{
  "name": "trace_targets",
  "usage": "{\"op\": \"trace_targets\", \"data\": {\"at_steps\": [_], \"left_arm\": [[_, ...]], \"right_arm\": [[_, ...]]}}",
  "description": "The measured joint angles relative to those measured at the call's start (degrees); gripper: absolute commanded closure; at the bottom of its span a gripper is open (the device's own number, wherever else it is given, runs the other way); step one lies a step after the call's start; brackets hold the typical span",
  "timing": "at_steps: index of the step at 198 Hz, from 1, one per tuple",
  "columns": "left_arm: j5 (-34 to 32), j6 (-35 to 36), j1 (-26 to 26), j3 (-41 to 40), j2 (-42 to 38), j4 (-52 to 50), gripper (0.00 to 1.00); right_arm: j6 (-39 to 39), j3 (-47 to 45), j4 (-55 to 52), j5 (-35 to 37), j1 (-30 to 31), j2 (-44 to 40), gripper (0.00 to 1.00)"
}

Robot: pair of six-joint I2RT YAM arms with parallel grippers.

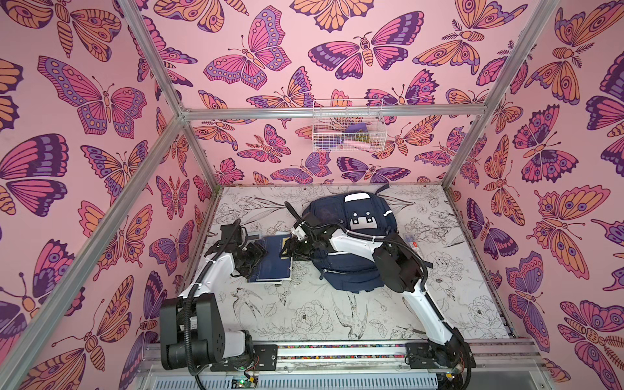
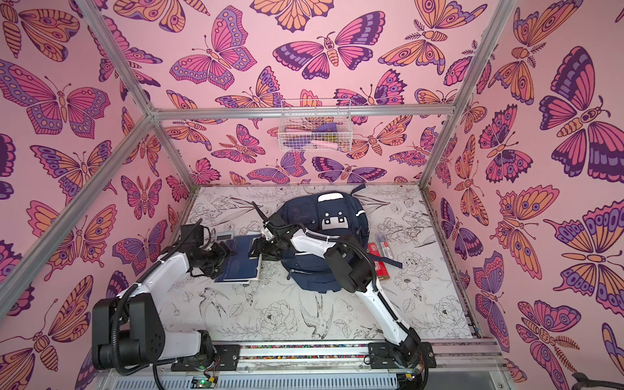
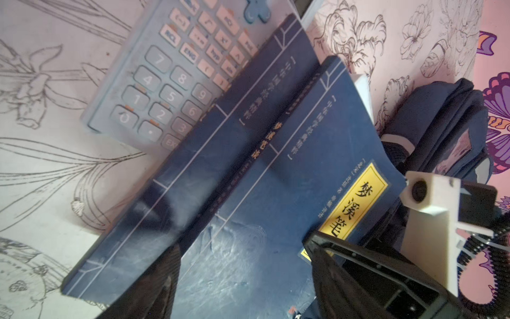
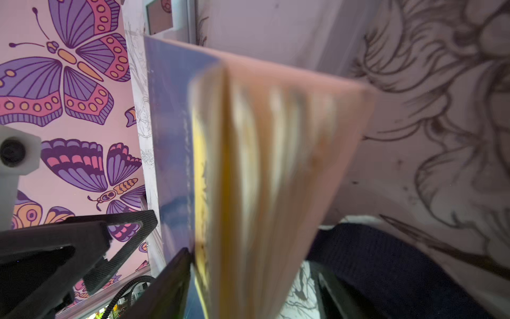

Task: Pack books, pencil case, and school supplies into a backpack
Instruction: Pick up the book.

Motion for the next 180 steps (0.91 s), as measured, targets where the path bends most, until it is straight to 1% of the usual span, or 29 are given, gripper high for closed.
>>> {"op": "trace_targets", "data": {"at_steps": [11, 30, 47, 79, 88, 105, 136, 156, 180], "left_arm": [[0.17, 0.0, 0.0, -0.35, 0.0, 0.02, 0.24], [0.35, 0.0, 0.0, -0.68, 0.0, 0.31, 0.23], [0.37, 0.0, 0.0, -0.87, -0.22, 0.55, 0.23], [0.44, 0.0, 0.0, -0.94, -1.16, 0.61, 0.23], [0.37, 0.0, 0.0, -0.94, -1.6, 0.57, 0.23], [0.31, 0.0, 0.0, -0.81, -2.99, 0.24, 0.23], [-0.35, 0.28, 0.0, 1.9, -5.88, -2.1, 0.21], [-0.35, 0.9, 0.0, 4.55, -8.39, -2.97, 0.15], [0.48, 0.96, 0.0, 6.82, -11.32, -3.13, 0.11]], "right_arm": [[0.35, -0.02, 1.09, -0.57, -0.04, 0.0, 0.56], [1.53, -0.13, 2.58, -1.33, -0.15, 0.0, 0.67], [2.38, -0.79, 4.2, -1.95, -0.37, -0.04, 0.75], [3.26, -1.95, 5.4, -2.95, -0.7, -1.16, 0.93], [3.54, -2.14, 5.42, -2.99, -0.72, -1.75, 0.96], [4.0, -2.67, 5.38, -2.93, -0.72, -3.08, 1.0], [4.2, -3.58, 5.22, -2.97, -0.74, -5.2, 1.0], [4.39, -4.57, 5.2, -3.41, -0.79, -7.06, 1.0], [4.39, -7.65, 5.49, -4.33, -0.87, -11.67, 1.0]]}}
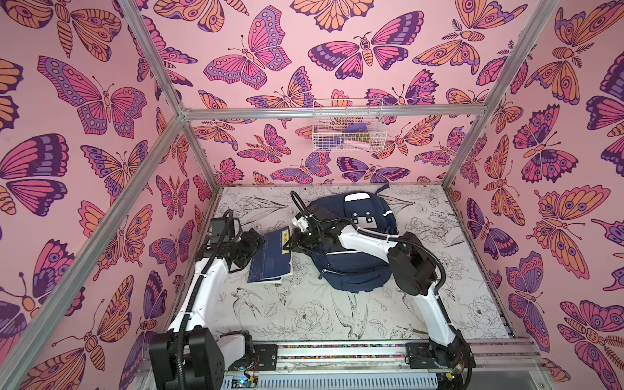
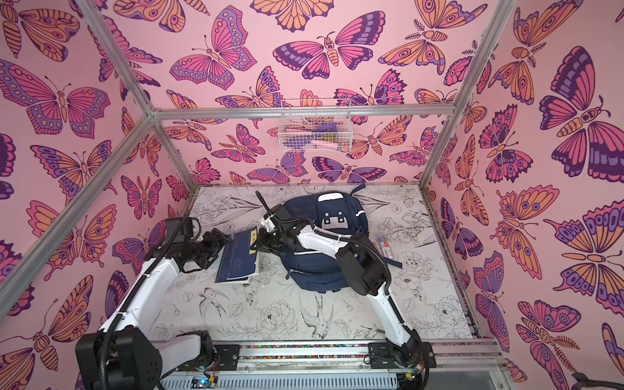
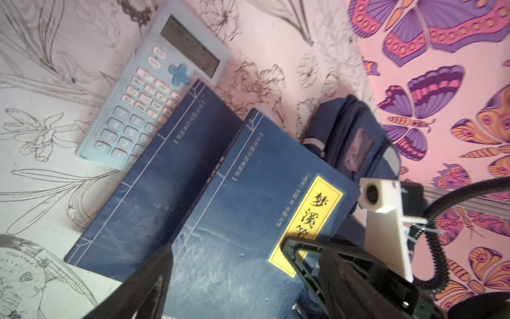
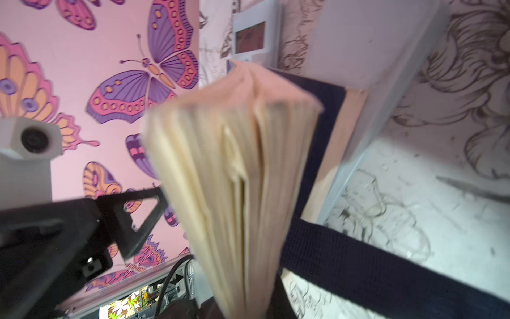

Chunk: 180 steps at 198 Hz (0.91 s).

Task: Pack books, pencil case, and school supplies into a backpack
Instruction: Pick up the book.

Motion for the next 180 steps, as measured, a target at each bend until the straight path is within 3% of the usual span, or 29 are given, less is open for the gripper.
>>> {"op": "trace_targets", "data": {"at_steps": [26, 38, 98, 134, 159, 180], "left_arm": [[3.43, -1.09, 0.0, 0.83, -2.32, 1.27, 0.09], [5.9, -2.25, 0.0, 0.37, -2.75, 3.39, 0.0], [17.22, -12.17, 0.37, -11.41, -2.03, 19.93, 0.05], [20.63, -16.83, 0.55, -15.82, -1.25, 27.82, 0.3], [22.8, -19.87, 0.55, -17.99, -1.25, 33.68, 0.67], [23.15, -21.31, 0.79, -18.64, -1.36, 36.33, 0.9]], "right_arm": [[0.0, -2.99, 0.59, -0.92, -0.22, -6.14, 1.0], [0.13, -4.15, 2.25, -1.31, -0.5, -8.31, 1.0], [6.16, -14.03, 15.89, -4.46, -2.23, -10.95, 1.0], [8.79, -14.82, 19.87, -5.6, -2.73, -10.91, 1.0], [10.25, -14.82, 21.42, -6.08, -2.84, -10.58, 0.97], [11.04, -14.82, 22.18, -6.34, -3.19, -9.94, 0.81]]}}
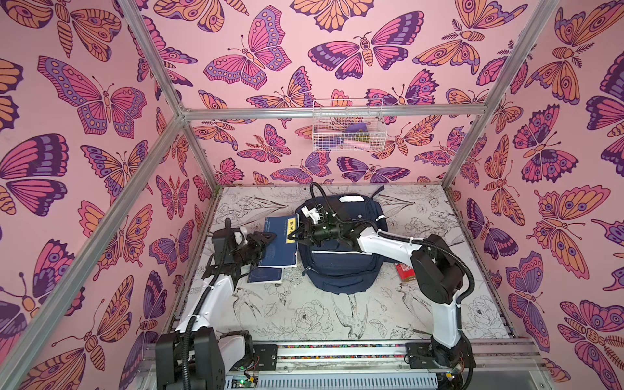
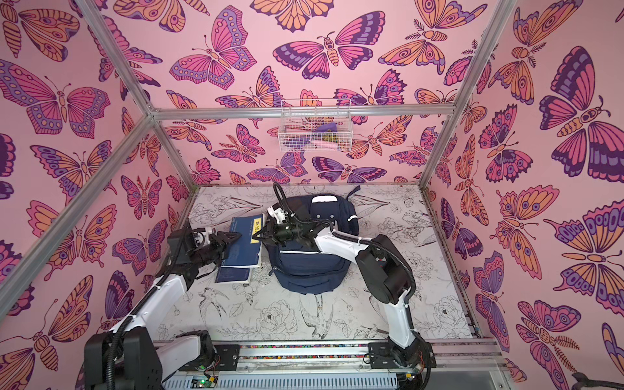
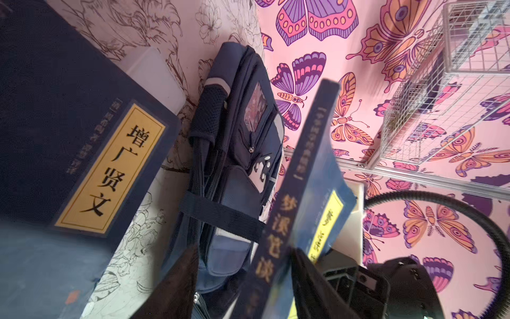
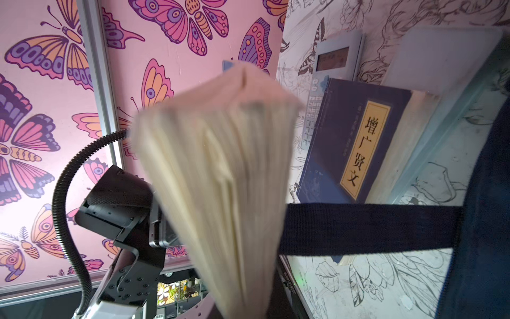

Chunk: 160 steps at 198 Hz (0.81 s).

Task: Pack books, pencil case, and school supplies into a backpack
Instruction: Pick up the book.

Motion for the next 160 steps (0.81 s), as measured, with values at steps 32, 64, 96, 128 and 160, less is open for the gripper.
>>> {"op": "trace_targets", "data": {"at_steps": [32, 64, 96, 128, 160], "left_arm": [[-0.63, -0.24, 0.0, -0.17, -2.1, -0.39, 1.0], [-2.73, 2.34, 0.0, 2.43, -4.96, -5.38, 1.0], [-3.17, 4.74, -0.24, 7.06, -5.95, -8.24, 1.0], [-1.81, 5.57, -4.17, 10.34, -5.62, -7.54, 1.0], [2.25, 3.98, -9.66, 11.45, -3.96, -2.86, 1.0]], "right_arm": [[-2.51, 1.88, -6.45, 1.57, -0.04, 0.0, 0.37], [-10.69, 7.96, -25.86, 12.11, -0.02, -1.07, 0.22], [-18.21, 9.33, -44.26, 25.66, -0.07, -7.56, 0.21], [-21.94, -1.27, -44.83, 29.49, -0.66, -21.84, 0.23], [-23.61, -10.29, -36.39, 21.9, -4.04, -34.18, 0.11]]}}
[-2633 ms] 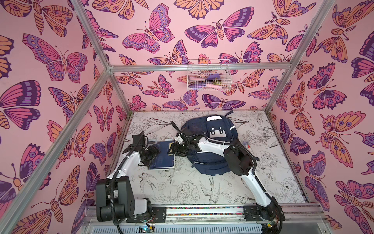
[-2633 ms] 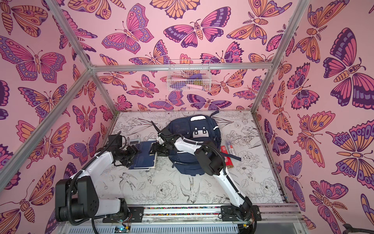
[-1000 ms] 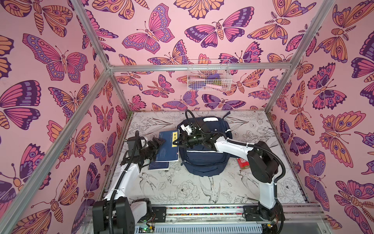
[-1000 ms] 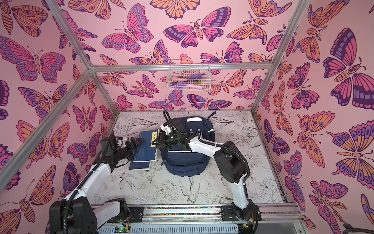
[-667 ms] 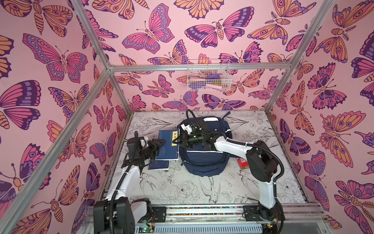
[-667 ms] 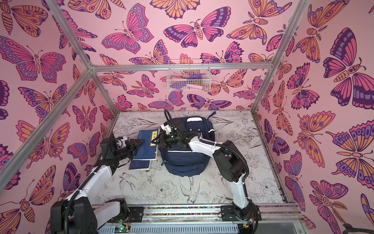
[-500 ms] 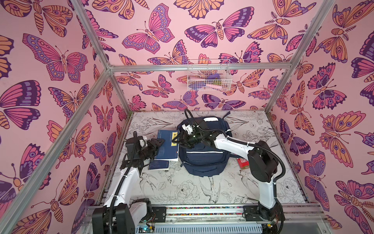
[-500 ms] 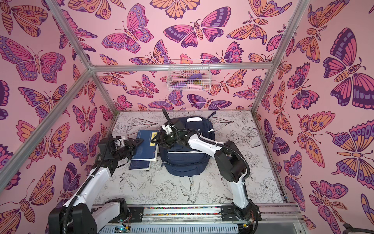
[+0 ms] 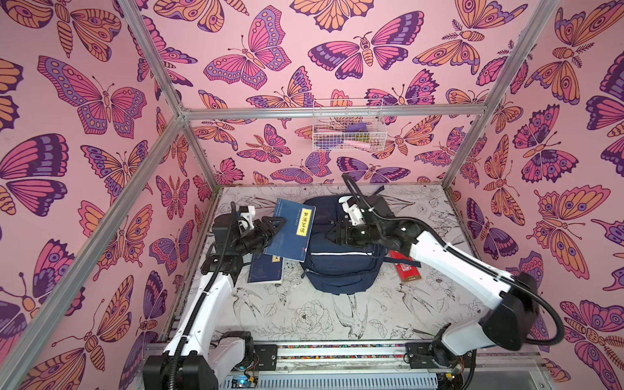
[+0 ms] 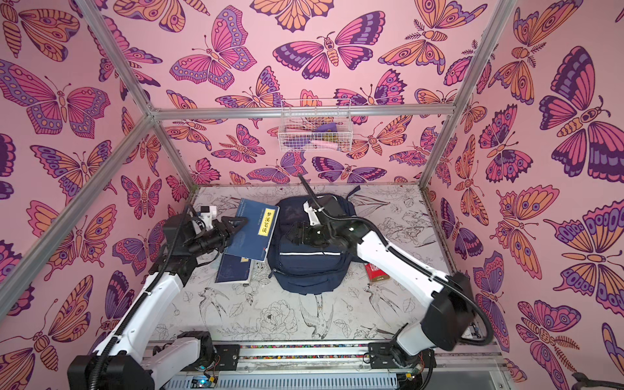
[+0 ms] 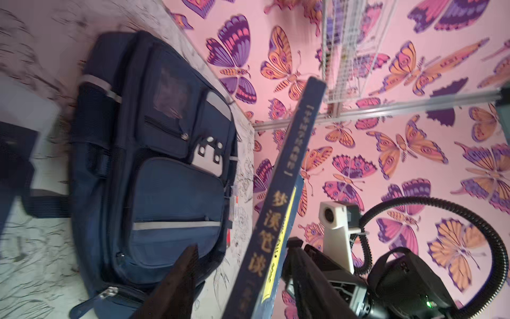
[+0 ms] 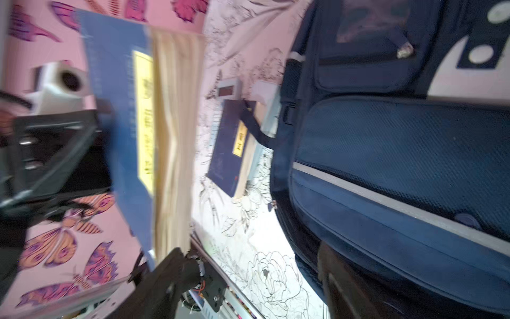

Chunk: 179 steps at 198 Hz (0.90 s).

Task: Pack books, pencil case, and school supplies into a backpack
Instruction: Pick up the book.

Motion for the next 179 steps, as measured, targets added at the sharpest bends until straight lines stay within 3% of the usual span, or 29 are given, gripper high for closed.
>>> {"op": "trace_targets", "data": {"at_steps": [35, 70, 98, 125, 142, 175, 179], "left_arm": [[5.64, -7.56, -5.11, -0.42, 3.67, 13.6, 1.0], [9.81, -15.96, -10.38, -0.81, 7.63, 28.48, 1.0], [11.45, -19.8, -12.09, -1.73, 8.9, 35.56, 1.0], [11.78, -21.9, -12.15, -2.01, 9.86, 39.74, 1.0], [11.78, -22.95, -12.44, -2.21, 10.93, 41.44, 1.0], [11.89, -23.85, -12.83, -2.47, 14.32, 42.91, 1.0], [11.89, -23.71, -12.92, -2.47, 14.58, 42.66, 1.0]], "right_arm": [[1.22, -4.76, 8.52, -6.21, -2.51, -5.9, 0.13], [3.69, -8.24, 14.45, -10.69, -4.24, -6.38, 0.12], [5.18, -9.27, 17.35, -12.46, -4.24, -6.38, 0.17], [7.26, -10.93, 21.44, -14.05, -4.24, -6.38, 0.41], [7.91, -11.65, 22.82, -14.64, -4.24, -6.4, 0.68], [8.35, -11.96, 22.99, -15.04, -4.24, -6.71, 1.0], [8.31, -11.98, 22.75, -15.02, -4.24, -6.86, 1.0]]}}
